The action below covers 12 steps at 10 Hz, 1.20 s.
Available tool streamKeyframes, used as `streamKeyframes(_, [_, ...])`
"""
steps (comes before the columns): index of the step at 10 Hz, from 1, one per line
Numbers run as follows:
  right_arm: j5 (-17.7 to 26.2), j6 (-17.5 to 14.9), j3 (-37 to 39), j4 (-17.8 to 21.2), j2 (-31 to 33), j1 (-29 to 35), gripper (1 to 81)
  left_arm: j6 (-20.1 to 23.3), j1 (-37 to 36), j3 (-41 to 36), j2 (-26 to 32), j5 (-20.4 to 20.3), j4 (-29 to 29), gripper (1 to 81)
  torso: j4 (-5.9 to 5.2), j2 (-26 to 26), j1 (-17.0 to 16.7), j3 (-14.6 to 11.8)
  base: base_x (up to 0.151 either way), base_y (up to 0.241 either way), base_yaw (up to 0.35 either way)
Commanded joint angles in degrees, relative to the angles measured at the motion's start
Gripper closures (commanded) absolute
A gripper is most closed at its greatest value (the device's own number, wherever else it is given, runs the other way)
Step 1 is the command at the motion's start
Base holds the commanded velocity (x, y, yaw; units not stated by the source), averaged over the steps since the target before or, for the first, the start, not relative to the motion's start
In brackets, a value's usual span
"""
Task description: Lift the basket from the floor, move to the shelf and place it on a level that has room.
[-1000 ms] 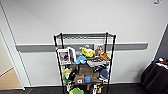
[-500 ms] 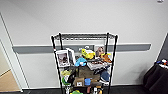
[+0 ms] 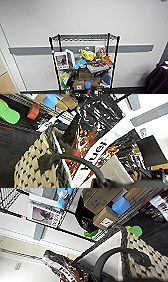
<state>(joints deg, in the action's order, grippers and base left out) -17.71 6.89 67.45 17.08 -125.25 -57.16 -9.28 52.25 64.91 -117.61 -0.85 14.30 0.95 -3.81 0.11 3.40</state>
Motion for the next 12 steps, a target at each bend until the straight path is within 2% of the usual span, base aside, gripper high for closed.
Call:
streamKeyframes(1, [0.0,0.0,-4.5,-3.0,1.4,6.8,81.1,0.5,-7.6,-4.5,1.7,-0.9,-1.8,81.1,0.00,0.0,0.0,0.0,0.124,0.000,0.000])
streamKeyframes(12, [0.0,0.0,-5.7,-3.3,2.3,6.8,81.1,0.5,-7.6,-5.2,1.9,-1.0,-1.9,81.1,0.00,0.0,0.0,0.0,0.122,0.000,0.000])
